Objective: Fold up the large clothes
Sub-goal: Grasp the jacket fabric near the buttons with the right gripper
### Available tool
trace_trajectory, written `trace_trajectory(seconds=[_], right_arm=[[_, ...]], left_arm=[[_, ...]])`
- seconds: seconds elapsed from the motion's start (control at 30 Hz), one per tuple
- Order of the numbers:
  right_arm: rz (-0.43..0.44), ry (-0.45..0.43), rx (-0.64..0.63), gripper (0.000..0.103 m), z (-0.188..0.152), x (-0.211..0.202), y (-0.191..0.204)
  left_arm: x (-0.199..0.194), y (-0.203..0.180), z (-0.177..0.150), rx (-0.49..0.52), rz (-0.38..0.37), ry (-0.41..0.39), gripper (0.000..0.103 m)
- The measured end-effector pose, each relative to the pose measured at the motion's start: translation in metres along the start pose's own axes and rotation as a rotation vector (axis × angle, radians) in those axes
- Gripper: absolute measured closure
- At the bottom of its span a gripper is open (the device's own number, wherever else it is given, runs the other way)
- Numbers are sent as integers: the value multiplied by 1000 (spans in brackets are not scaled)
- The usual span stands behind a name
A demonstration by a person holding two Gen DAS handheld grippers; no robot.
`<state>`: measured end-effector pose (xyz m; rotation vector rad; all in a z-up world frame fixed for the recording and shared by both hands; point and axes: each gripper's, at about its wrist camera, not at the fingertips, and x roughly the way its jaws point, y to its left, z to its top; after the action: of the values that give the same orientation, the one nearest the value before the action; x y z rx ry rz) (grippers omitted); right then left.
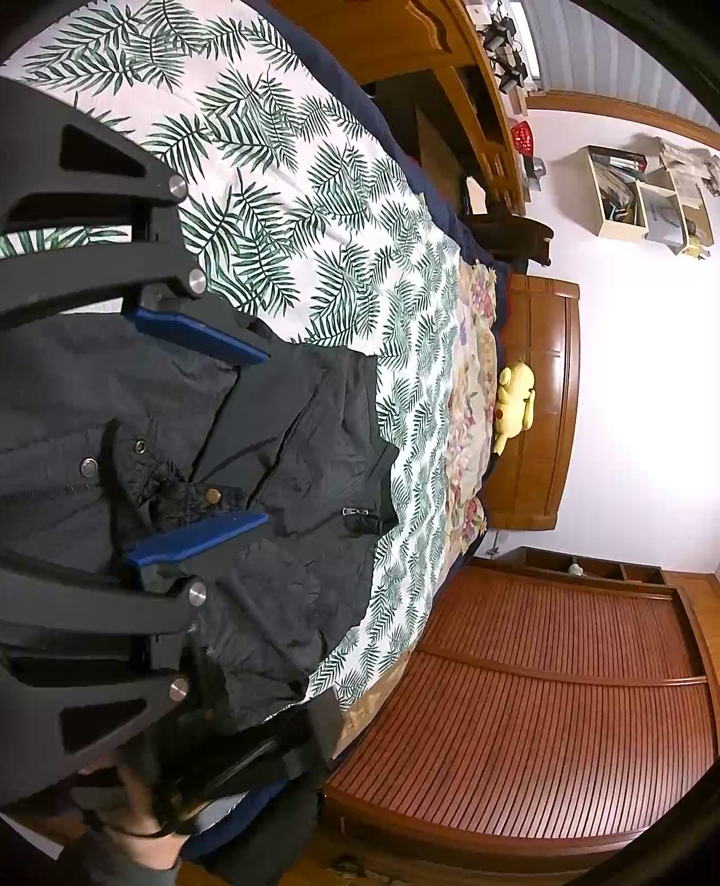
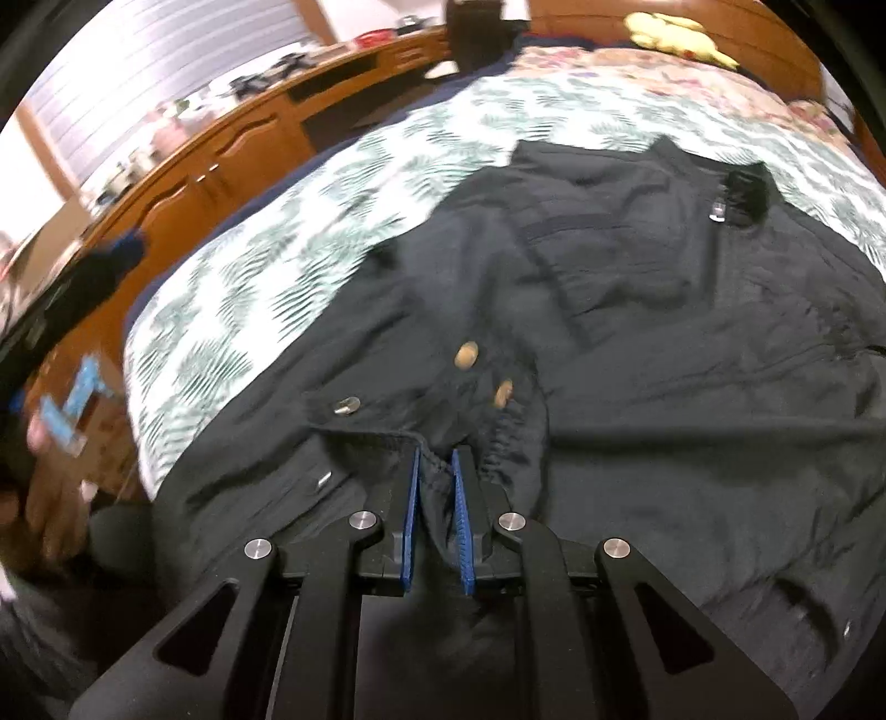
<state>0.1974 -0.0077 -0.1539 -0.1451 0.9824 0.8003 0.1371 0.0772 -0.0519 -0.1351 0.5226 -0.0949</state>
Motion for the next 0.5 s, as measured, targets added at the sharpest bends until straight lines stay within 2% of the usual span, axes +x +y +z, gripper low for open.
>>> trace_trajectory(seconds=[0.17, 0.33, 0.43, 0.5], right_arm=[[6, -3, -28, 93, -14, -11, 18], [-26, -54, -45, 85, -13, -30, 23], [-52, -89, -61, 68, -12, -41, 20], [-69, -101, -42, 66, -11, -45, 15]], left_arm=[[0, 0, -2, 3, 6, 5, 49], [0, 3, -2, -3, 10, 7, 49], [0, 3, -2, -2, 10, 9, 49], [1, 2, -2, 1, 11, 11, 49]])
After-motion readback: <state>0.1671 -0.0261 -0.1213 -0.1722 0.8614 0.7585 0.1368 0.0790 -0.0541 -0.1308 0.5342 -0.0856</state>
